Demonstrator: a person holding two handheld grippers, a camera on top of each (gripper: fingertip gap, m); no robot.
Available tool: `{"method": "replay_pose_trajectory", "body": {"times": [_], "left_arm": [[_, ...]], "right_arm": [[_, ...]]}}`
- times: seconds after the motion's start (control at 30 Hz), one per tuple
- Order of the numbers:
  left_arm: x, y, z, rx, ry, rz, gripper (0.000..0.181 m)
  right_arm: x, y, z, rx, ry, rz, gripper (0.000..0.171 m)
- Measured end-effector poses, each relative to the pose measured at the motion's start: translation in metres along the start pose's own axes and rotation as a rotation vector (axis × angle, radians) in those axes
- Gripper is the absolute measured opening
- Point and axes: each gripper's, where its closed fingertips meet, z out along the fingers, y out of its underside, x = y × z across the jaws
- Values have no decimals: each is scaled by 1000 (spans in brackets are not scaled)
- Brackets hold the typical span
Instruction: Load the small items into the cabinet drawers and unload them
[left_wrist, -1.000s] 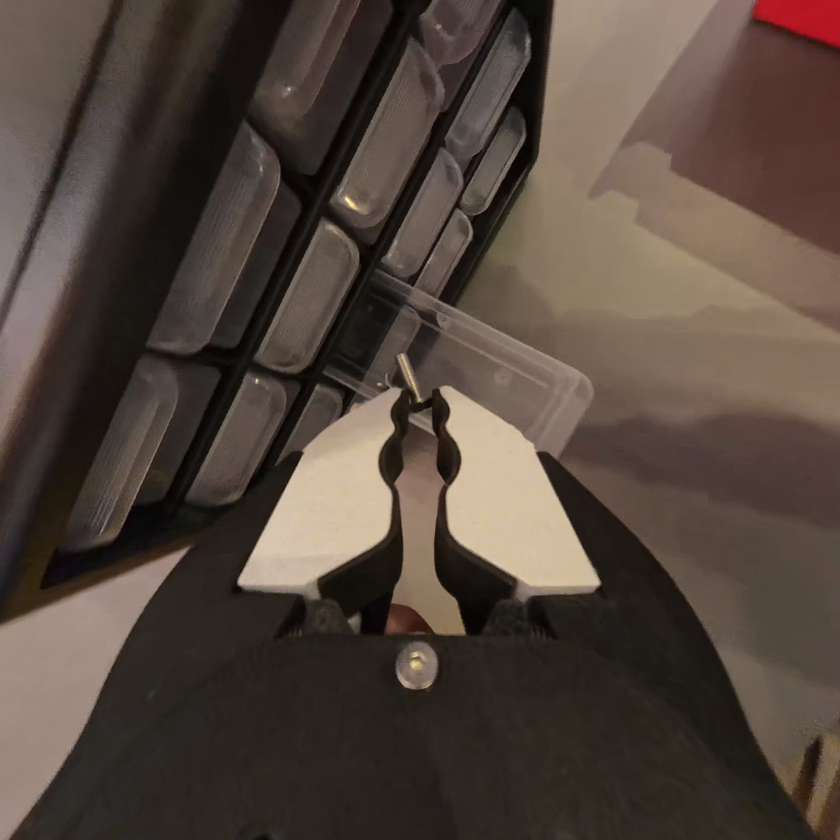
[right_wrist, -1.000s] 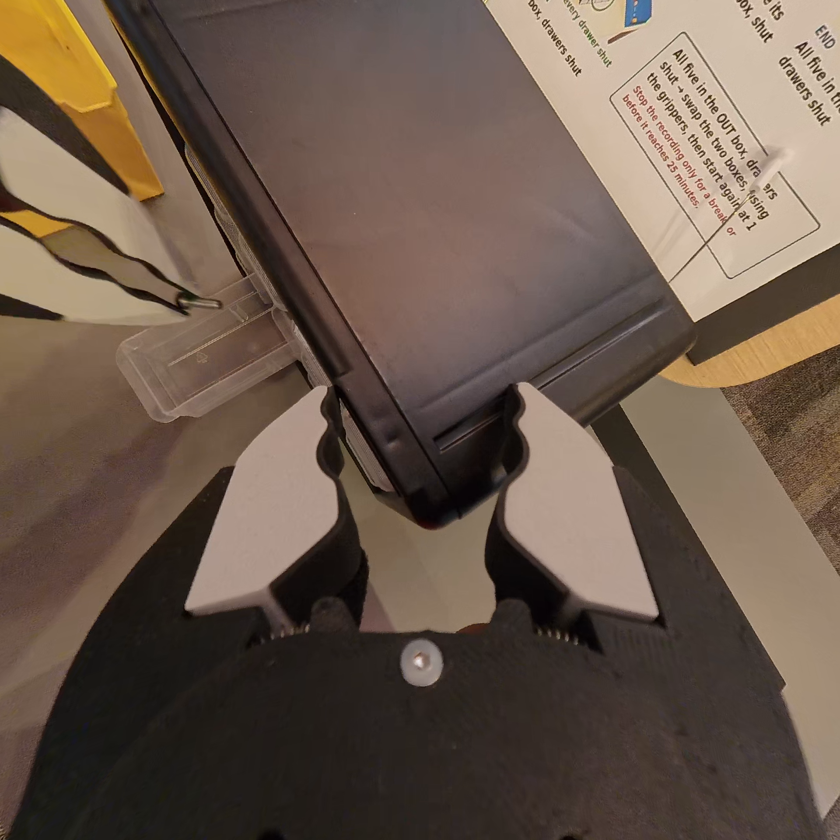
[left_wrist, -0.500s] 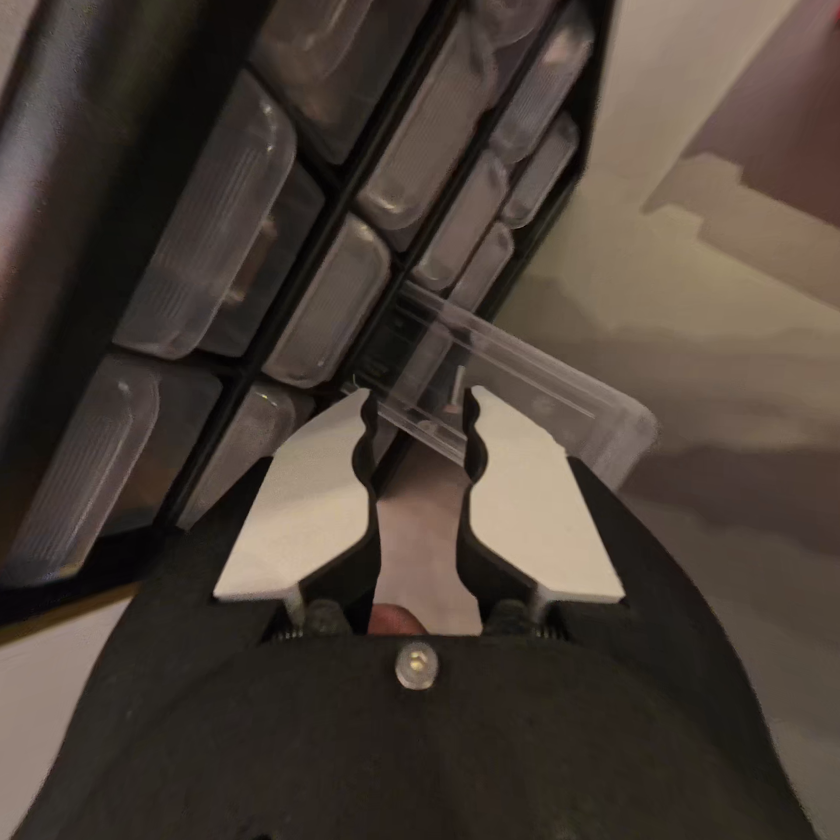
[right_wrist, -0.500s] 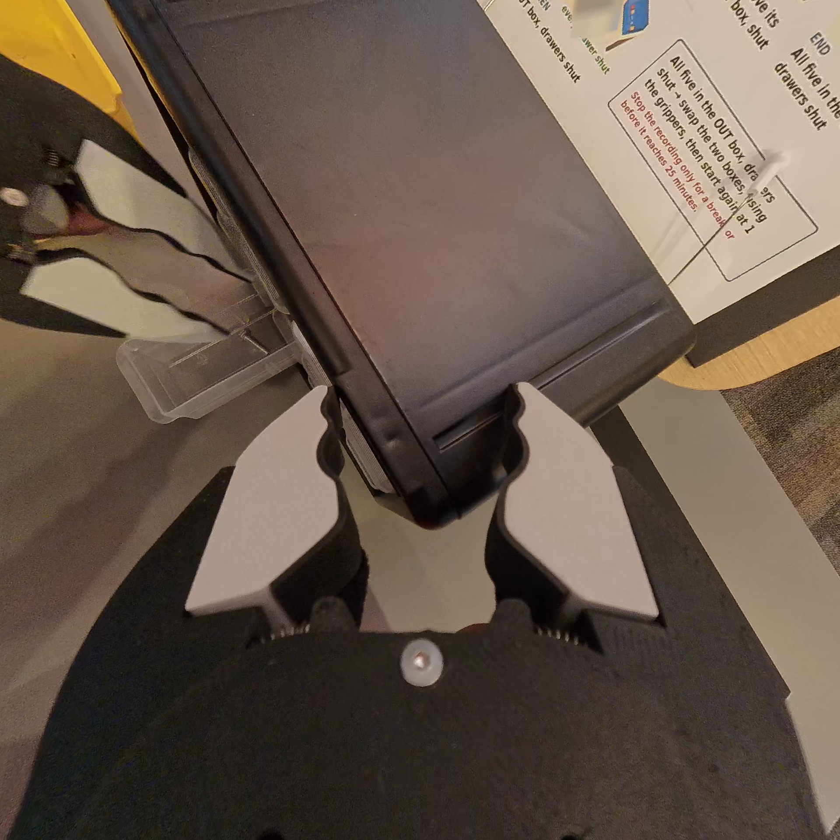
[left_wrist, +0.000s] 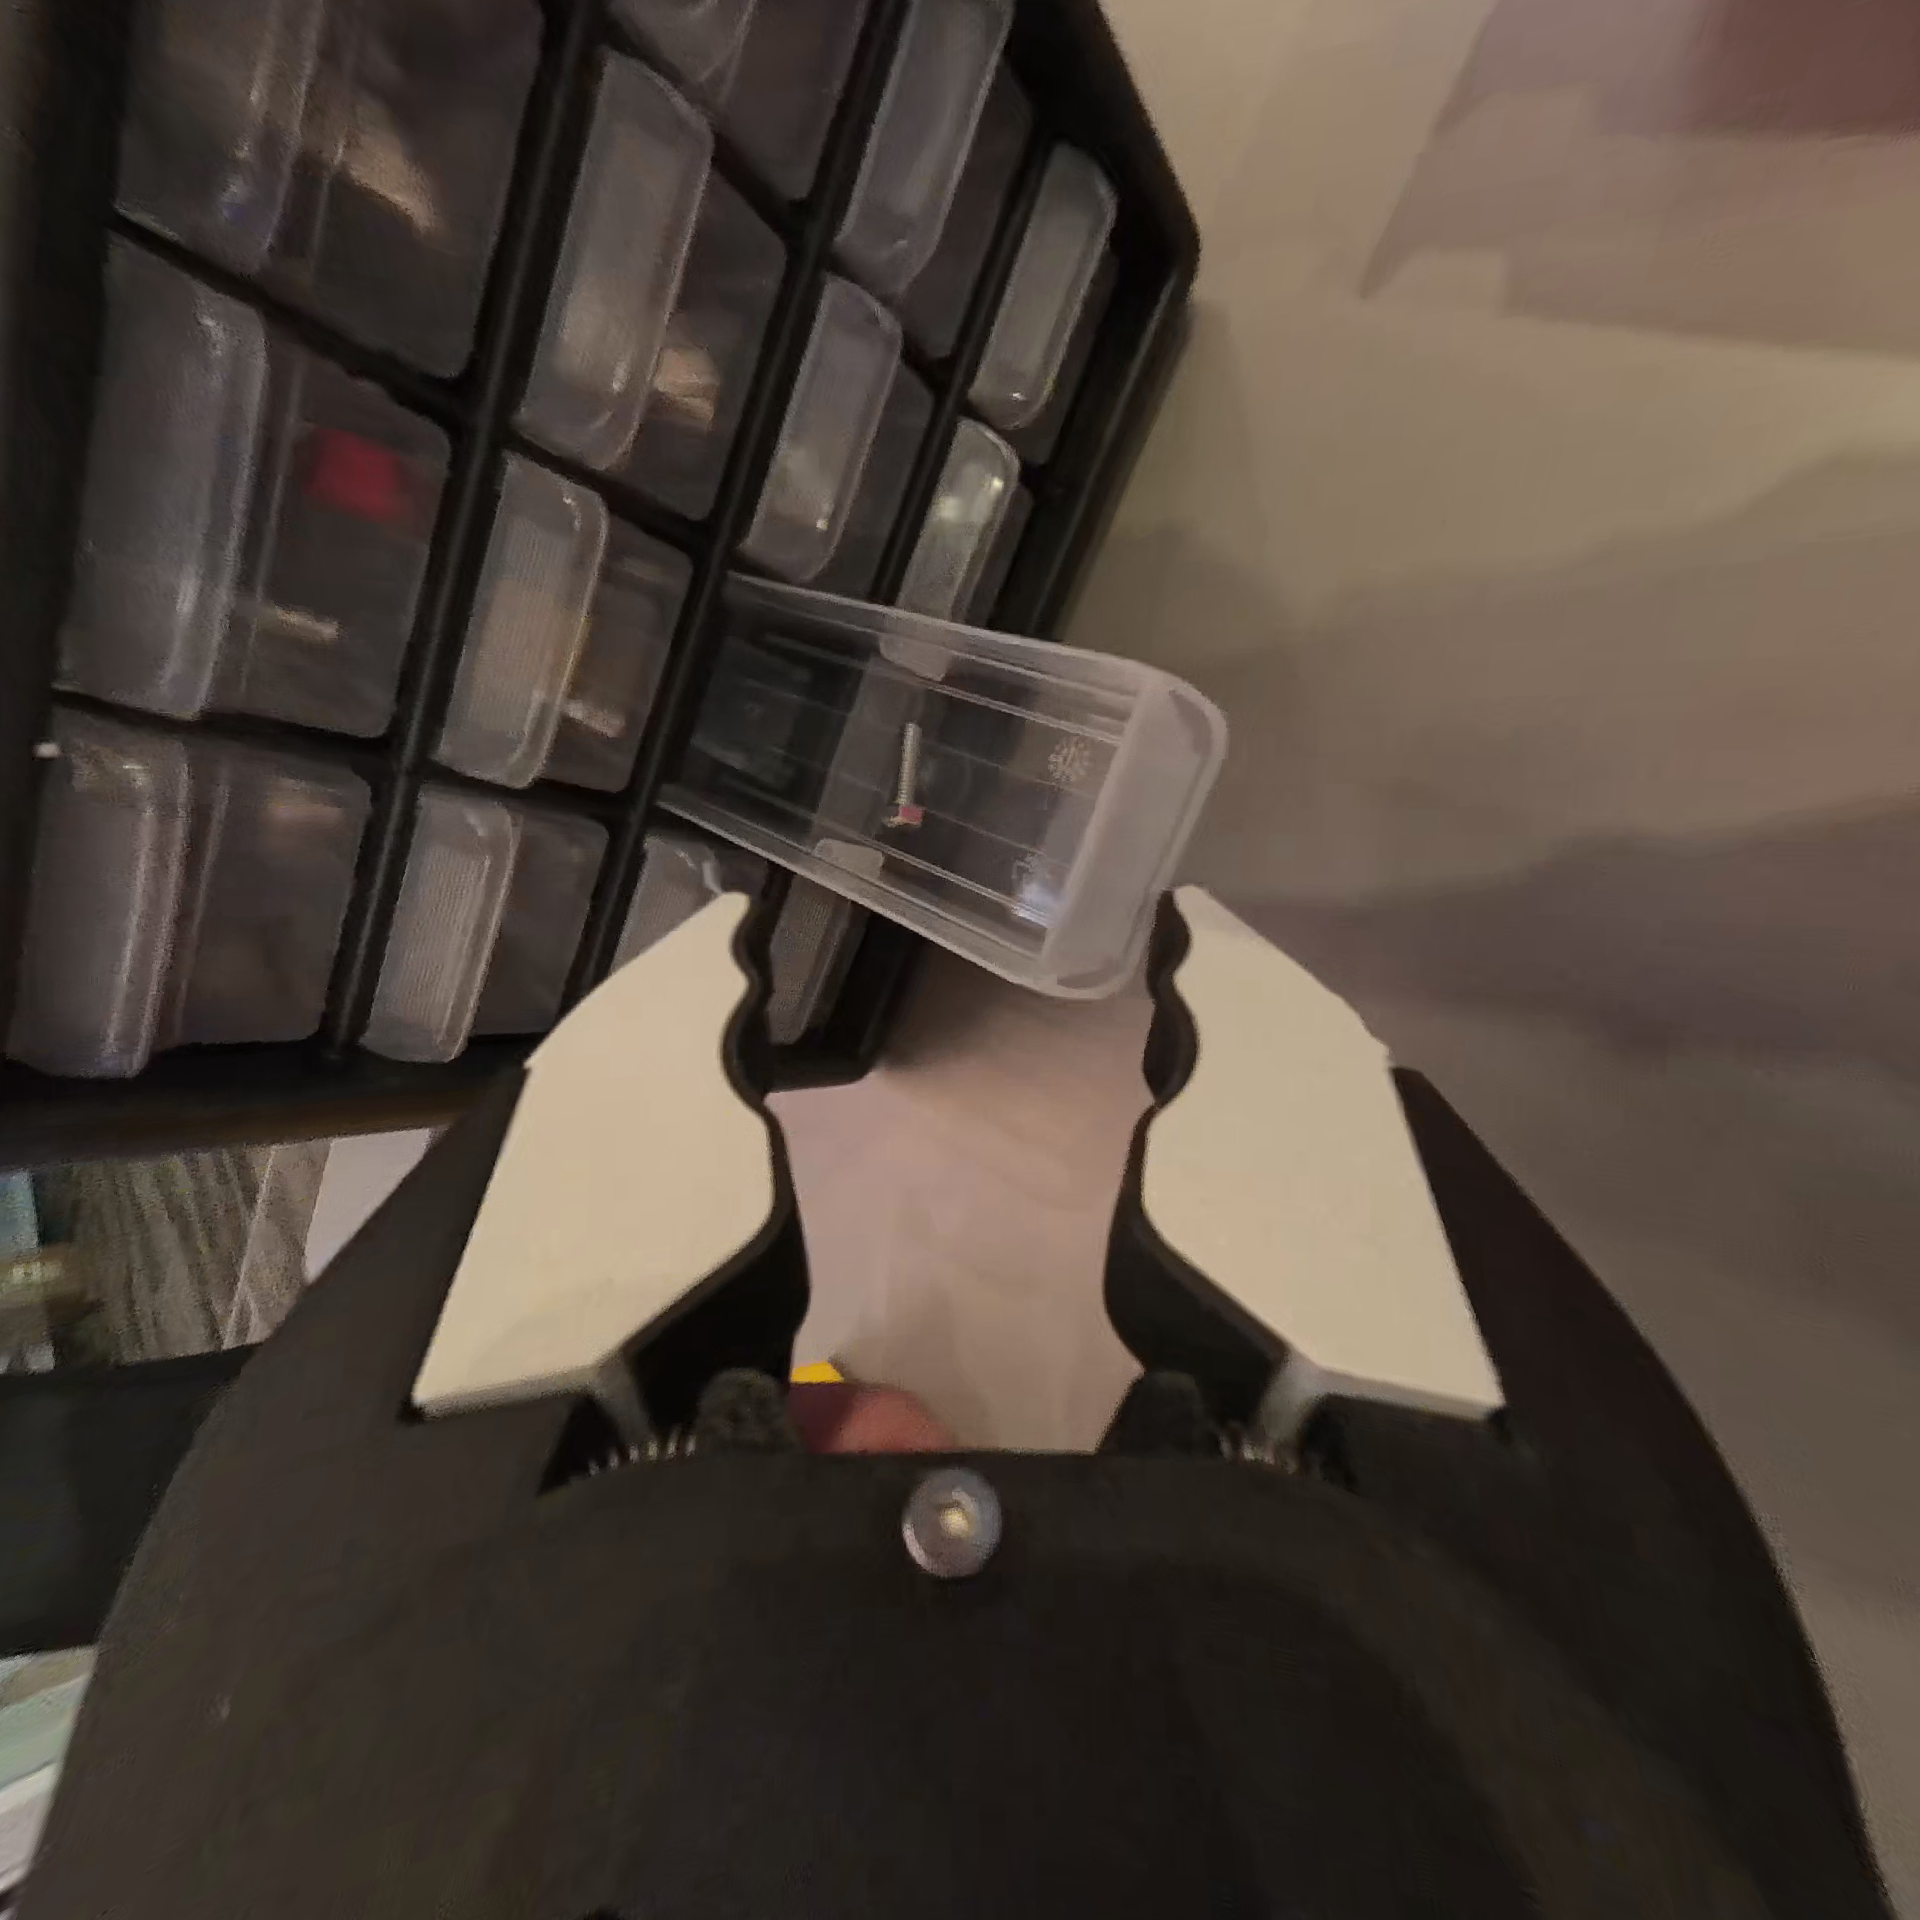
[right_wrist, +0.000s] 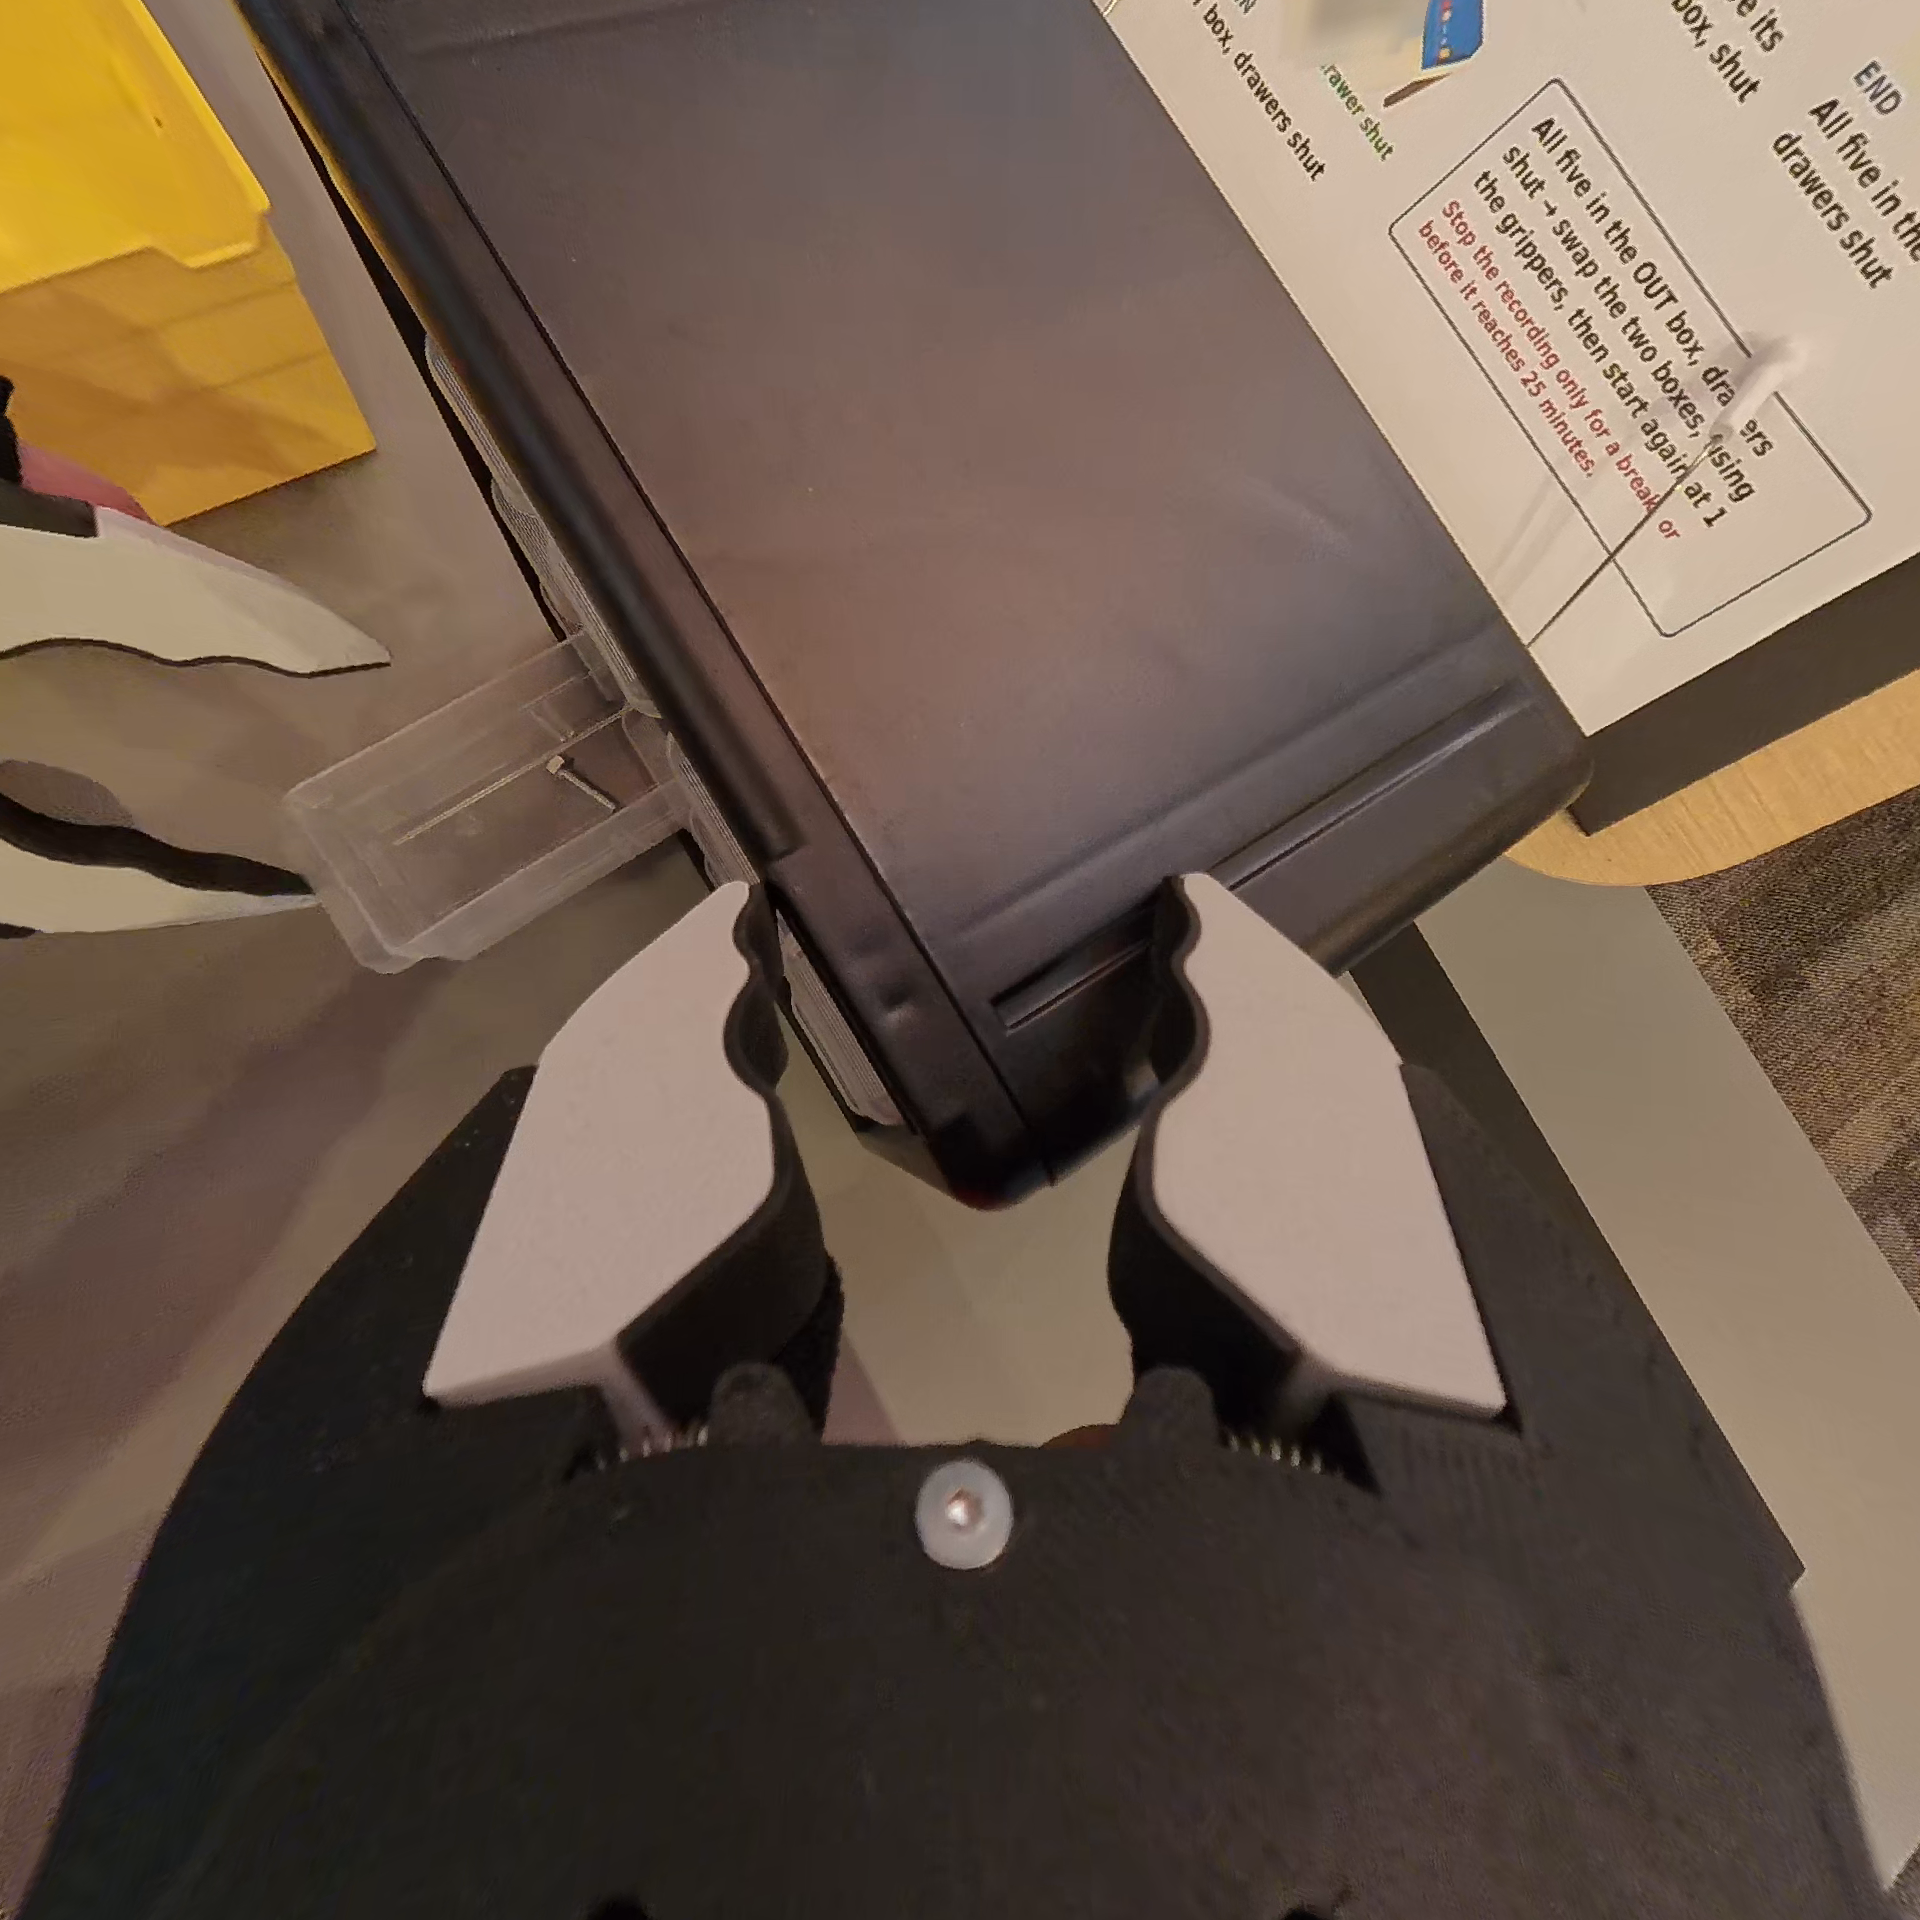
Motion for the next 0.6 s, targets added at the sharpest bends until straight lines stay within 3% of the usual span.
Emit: {"method": "replay_pose_trajectory", "body": {"times": [0.1, 0.33, 0.47, 0.6], "left_arm": [[-21, -3, 3, -1, -159, 82, 44], [-60, -7, 32, -69, -409, 263, 48], [-52, -11, 34, -60, -436, 384, 44], [-13, -22, 29, 70, -291, 509, 29]], "right_arm": [[0, 0, 0, -5, 0, -3, 71], [0, 0, 0, 2, 0, -1, 71], [0, 0, 0, 4, -2, -5, 71], [1, 0, 0, 13, -6, -9, 71]]}}
